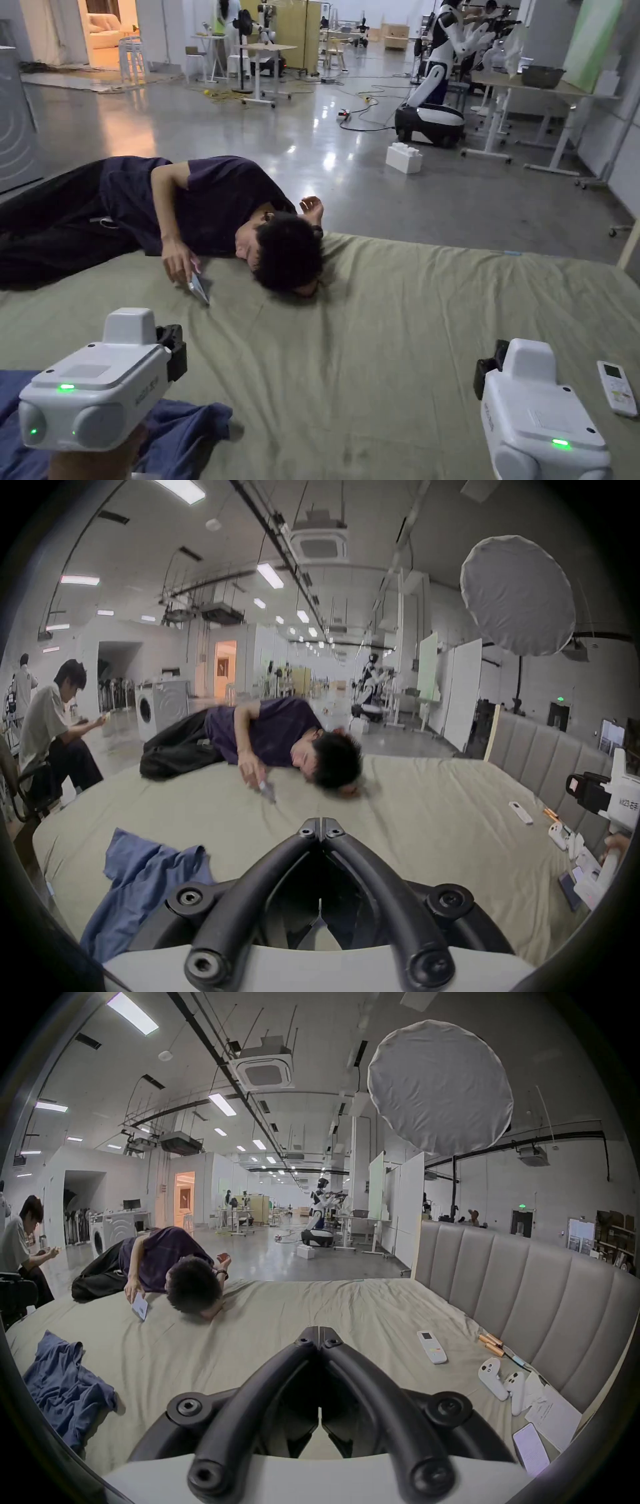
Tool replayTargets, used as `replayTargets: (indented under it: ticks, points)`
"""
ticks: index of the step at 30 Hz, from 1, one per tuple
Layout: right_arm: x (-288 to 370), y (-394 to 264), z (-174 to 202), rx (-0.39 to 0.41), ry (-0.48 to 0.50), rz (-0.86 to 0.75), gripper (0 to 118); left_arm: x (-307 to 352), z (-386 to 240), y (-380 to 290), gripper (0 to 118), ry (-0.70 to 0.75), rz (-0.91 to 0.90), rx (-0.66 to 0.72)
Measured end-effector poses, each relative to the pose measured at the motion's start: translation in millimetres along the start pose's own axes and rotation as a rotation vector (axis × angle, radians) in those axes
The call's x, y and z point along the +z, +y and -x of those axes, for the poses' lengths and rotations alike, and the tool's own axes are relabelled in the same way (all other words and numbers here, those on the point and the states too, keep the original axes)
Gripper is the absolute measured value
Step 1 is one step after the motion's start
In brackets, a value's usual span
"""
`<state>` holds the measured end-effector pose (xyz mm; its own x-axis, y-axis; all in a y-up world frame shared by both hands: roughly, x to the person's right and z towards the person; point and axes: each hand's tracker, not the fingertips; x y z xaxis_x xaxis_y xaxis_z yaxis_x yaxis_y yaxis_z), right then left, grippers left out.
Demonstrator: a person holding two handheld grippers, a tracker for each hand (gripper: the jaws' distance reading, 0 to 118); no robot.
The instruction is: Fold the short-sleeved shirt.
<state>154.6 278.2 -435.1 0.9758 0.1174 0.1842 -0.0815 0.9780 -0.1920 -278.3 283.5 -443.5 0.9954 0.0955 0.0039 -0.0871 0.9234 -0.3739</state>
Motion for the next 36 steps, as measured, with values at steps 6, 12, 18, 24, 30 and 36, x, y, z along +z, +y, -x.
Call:
replayTargets:
  ticks: [6, 12, 18, 24, 30, 36]
  points:
    - [-16.4, -18.7, 22.8, 0.013, 0.046, 0.056, 0, -8.4, 98.1, -26.4, 0, 0.077, 0.309, 0.113]
    - [-26.5, -31.2, 43.7, 0.028, 0.082, 0.094, 0, -29.3, 153.5, -76.5, 33, 0.117, 0.551, 0.083]
    - [-34.4, -41.8, 53.3, 0.041, 0.097, 0.137, 0, -49.1, 163.4, -116.3, 97, 0.103, 0.604, 0.112]
    - [-36.6, -47.1, 54.3, 0.061, 0.099, 0.158, 0, -74.6, 159.9, -150.2, 92, 0.142, 0.654, -0.076]
    - [-38.8, -51.1, 52.1, 0.051, 0.087, 0.174, 0, -68.0, 131.2, -145.0, 32, 0.205, 0.607, -0.218]
    - [-36.7, -54.0, 52.7, 0.045, 0.089, 0.178, 0, -67.6, 153.0, -152.3, 6, 0.181, 0.538, -0.051]
